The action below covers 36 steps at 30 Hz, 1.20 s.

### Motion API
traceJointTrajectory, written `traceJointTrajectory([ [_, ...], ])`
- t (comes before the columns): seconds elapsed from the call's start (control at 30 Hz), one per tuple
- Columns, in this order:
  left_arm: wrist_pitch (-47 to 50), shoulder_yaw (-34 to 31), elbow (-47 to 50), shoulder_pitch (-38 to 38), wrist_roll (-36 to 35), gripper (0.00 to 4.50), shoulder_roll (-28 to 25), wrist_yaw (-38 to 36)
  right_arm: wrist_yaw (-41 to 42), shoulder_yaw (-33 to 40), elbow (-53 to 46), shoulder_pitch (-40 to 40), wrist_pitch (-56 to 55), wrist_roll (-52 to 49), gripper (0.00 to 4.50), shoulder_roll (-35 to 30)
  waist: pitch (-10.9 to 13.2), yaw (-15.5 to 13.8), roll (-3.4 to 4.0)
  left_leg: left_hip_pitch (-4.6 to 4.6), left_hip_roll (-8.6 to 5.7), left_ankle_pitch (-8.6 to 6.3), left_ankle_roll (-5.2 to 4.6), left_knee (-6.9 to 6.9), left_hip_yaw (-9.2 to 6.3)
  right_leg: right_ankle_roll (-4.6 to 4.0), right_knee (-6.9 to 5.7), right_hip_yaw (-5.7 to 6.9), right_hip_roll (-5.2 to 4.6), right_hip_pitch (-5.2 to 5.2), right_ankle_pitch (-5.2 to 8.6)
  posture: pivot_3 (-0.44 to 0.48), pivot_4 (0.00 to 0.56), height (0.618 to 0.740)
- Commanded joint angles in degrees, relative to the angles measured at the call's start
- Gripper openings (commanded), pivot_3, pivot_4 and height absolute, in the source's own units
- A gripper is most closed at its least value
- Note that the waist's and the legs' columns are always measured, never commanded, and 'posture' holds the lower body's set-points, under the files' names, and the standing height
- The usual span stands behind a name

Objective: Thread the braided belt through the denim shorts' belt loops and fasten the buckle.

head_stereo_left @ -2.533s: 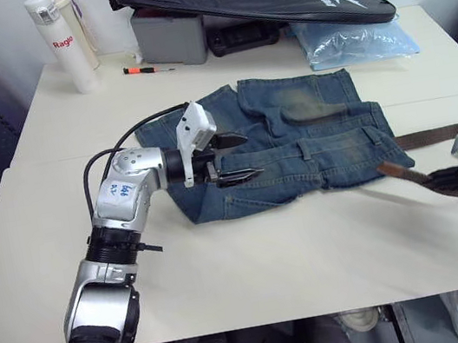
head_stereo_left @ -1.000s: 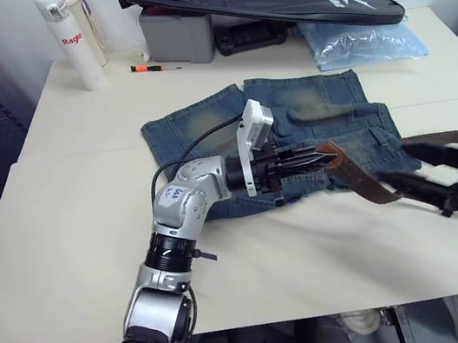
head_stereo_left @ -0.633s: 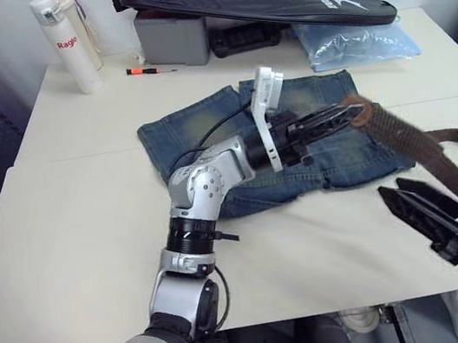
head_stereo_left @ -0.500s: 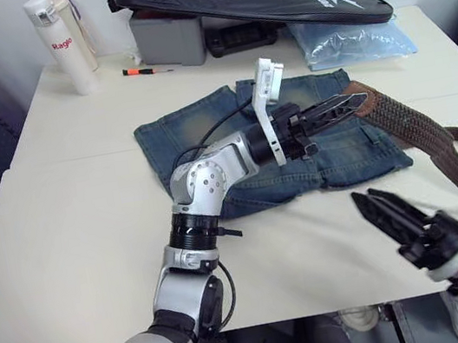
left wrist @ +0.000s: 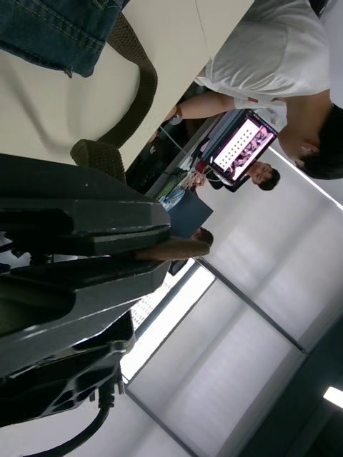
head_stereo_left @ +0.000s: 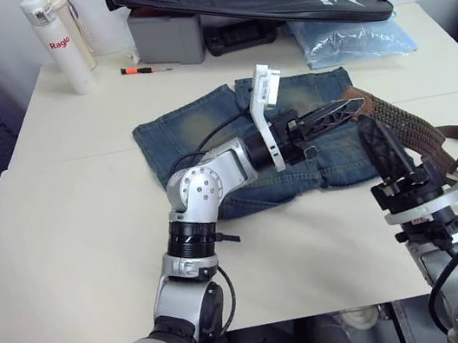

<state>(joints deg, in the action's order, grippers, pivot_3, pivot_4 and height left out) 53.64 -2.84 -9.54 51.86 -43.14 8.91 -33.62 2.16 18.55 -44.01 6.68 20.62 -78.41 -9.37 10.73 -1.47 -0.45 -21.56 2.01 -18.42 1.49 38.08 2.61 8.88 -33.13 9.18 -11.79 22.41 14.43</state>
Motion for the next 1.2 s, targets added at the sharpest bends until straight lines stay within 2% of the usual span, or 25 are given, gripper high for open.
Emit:
traceJointTrajectory([
  [0.03,-1.0,0.5,1.4,0.1,0.1,0.0,-0.4,0.1,1.3,2.0,-0.2,1.0,-2.7,-2.6,4.47,-0.6,0.0,0.0,0.0,0.0,0.0,0.0,0.0,-0.01,0.0,0.0,0.0,-0.01,0.0,0.01,0.0,0.0,0.15,0.74],
  [0.3,-1.9,1.2,0.1,0.1,1.2,0.0,-2.3,0.1,1.3,0.2,1.1,0.5,-4.2,-2.3,4.47,-0.9,0.0,0.0,0.0,0.0,0.01,-0.01,-0.01,-0.02,0.06,0.0,-0.04,-0.08,0.01,0.08,0.0,0.0,0.15,0.74],
  [0.37,-2.1,1.3,-0.1,0.1,1.3,0.0,-2.6,0.1,1.7,-0.7,1.3,1.0,-3.7,-1.0,3.98,-1.1,0.0,0.0,0.0,0.0,0.01,-0.01,-0.02,-0.02,0.08,0.0,-0.04,-0.09,0.01,0.08,0.0,0.0,0.15,0.74],
  [0.43,-2.2,1.7,-0.1,0.0,1.6,0.0,-2.8,0.3,1.8,-1.1,1.4,1.3,-4.0,-1.0,3.29,-0.8,0.0,0.0,0.0,0.0,0.01,-0.01,-0.02,-0.02,0.08,0.0,-0.03,-0.09,0.01,0.08,0.0,0.0,0.15,0.74],
  [0.5,-2.3,1.8,0.0,-0.1,1.8,0.0,-2.8,0.3,2.3,-1.4,1.5,1.7,-3.9,-0.6,2.16,-1.0,0.0,0.0,0.0,0.0,0.0,-0.01,-0.02,-0.02,0.09,0.0,-0.04,-0.09,0.0,0.08,0.0,0.0,0.15,0.74],
  [0.63,-2.5,2.3,0.4,-0.4,2.1,0.0,-2.5,0.4,2.3,-1.6,2.0,1.8,-4.0,0.4,0.35,-1.3,0.0,0.0,0.0,0.0,0.01,-0.01,-0.02,-0.02,0.09,0.0,-0.04,-0.09,0.01,0.08,0.0,0.0,0.15,0.74],
  [0.67,-2.6,2.5,0.4,-0.3,2.3,0.0,-2.5,0.3,2.2,-1.4,2.2,1.7,-4.1,0.6,0.04,-1.3,0.0,0.0,0.0,0.0,0.01,-0.01,-0.02,-0.02,0.09,0.0,-0.04,-0.09,0.01,0.08,0.0,0.0,0.15,0.74],
  [0.73,-3.9,3.8,0.5,-0.4,4.2,0.0,-3.7,-0.2,2.0,-0.3,2.7,1.5,-4.4,0.6,0.04,-1.8,0.0,0.0,0.0,0.0,0.01,-0.01,-0.02,-0.02,0.09,0.0,-0.04,-0.1,0.0,0.09,0.0,0.0,0.15,0.74],
  [0.77,-4.4,4.4,0.4,-0.4,5.0,0.71,-4.6,-0.8,1.9,0.5,3.0,1.3,-4.6,0.5,0.0,-2.2,0.0,0.0,0.0,0.0,0.01,-0.01,-0.02,-0.02,0.09,0.0,-0.04,-0.1,0.01,0.09,0.0,0.0,0.15,0.74],
  [0.83,-4.9,5.1,0.4,-0.3,5.9,1.18,-6.2,-2.5,1.2,2.2,3.9,1.0,-5.0,0.5,0.0,-2.8,0.0,0.0,0.0,0.0,0.01,-0.01,-0.02,-0.02,0.09,0.0,-0.04,-0.1,0.01,0.09,0.0,0.0,0.15,0.74],
  [0.93,-7.1,6.2,0.2,0.2,7.7,2.4,-9.2,-5.0,0.7,3.9,5.2,1.0,-5.4,0.7,0.0,-3.7,0.0,0.0,0.0,0.0,0.01,-0.01,-0.02,-0.02,0.11,0.0,-0.04,-0.11,0.01,0.09,0.0,0.0,0.15,0.74],
  [1.03,-13.2,11.4,-0.5,0.8,13.6,3.55,-15.2,-11.5,0.0,6.9,7.0,0.2,-5.7,0.0,0.0,-5.6,0.0,0.0,0.0,0.0,0.01,-0.01,-0.02,-0.02,0.11,0.0,-0.06,-0.11,0.01,0.1,0.0,0.0,0.15,0.74],
  [1.1,-19.7,17.5,-1.1,0.5,19.6,4.41,-19.0,-16.3,-1.3,8.6,8.1,-0.4,-5.5,0.6,0.0,-7.3,0.0,0.0,0.0,0.0,0.01,-0.01,-0.02,-0.02,0.11,0.0,-0.05,-0.11,0.01,0.11,0.0,0.0,0.15,0.74],
  [1.2,-29.7,23.0,-7.4,2.0,27.7,4.47,-18.4,-15.5,-3.7,10.6,9.6,-1.2,-5.1,2.8,0.0,-10.0,0.0,0.0,0.02,0.01,0.01,-0.01,-0.02,-0.03,0.19,-0.01,-0.07,-0.16,0.01,0.14,0.0,0.0,0.15,0.74],
])
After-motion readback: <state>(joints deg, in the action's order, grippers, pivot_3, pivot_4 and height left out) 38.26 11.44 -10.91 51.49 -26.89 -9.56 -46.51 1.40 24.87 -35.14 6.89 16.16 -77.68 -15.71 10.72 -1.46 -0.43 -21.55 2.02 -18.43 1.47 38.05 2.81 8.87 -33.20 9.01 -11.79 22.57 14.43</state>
